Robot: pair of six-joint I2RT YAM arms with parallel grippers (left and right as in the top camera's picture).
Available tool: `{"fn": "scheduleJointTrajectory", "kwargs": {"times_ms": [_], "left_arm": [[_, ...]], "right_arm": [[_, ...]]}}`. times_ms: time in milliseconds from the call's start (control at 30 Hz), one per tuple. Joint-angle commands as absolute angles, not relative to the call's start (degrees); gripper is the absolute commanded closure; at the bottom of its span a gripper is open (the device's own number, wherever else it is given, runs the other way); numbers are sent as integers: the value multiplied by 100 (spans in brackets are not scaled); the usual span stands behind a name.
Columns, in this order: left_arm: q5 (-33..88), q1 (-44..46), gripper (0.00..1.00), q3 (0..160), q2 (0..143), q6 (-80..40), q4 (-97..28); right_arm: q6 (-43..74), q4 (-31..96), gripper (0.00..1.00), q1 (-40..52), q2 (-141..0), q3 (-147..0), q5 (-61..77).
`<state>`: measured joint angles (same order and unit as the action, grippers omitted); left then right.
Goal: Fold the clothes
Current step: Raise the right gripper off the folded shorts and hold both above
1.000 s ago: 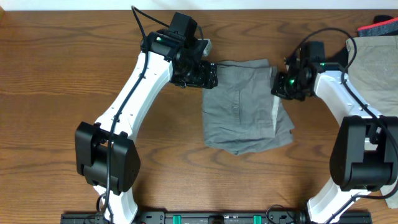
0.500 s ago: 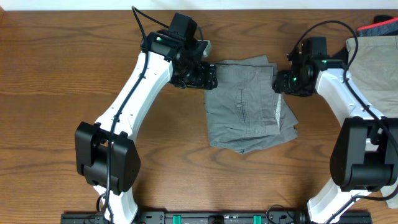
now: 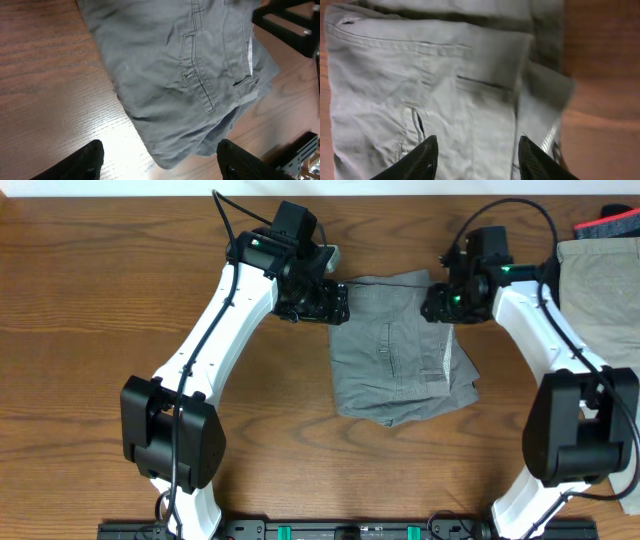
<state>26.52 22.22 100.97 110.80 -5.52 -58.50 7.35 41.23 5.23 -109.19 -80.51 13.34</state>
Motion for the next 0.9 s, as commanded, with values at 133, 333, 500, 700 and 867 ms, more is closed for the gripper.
{"fn": "scheduleJointTrajectory", "kwargs": {"times_ms": [133, 333, 500, 700, 867], "left_arm": [[2580, 2202, 26, 10149, 11124, -412, -5940], [2582, 2202, 25, 10149, 11124, -410, -5931], [2580, 2202, 26, 10149, 11124, -412, -5933], [2580, 2202, 26, 10149, 11124, -410, -5933], [2580, 2202, 26, 10149, 11124, -408, -5933]], "right_arm": [[657, 4003, 53, 530, -11419, -8040, 1096], [589, 4005, 53, 528, -11439, -8040, 1052], [596, 3977, 75, 528, -11531, -8038, 1103], [615, 3887, 96, 532, -11622, -8034, 1179], [620, 3795, 99, 532, -11590, -8055, 1179]]}}
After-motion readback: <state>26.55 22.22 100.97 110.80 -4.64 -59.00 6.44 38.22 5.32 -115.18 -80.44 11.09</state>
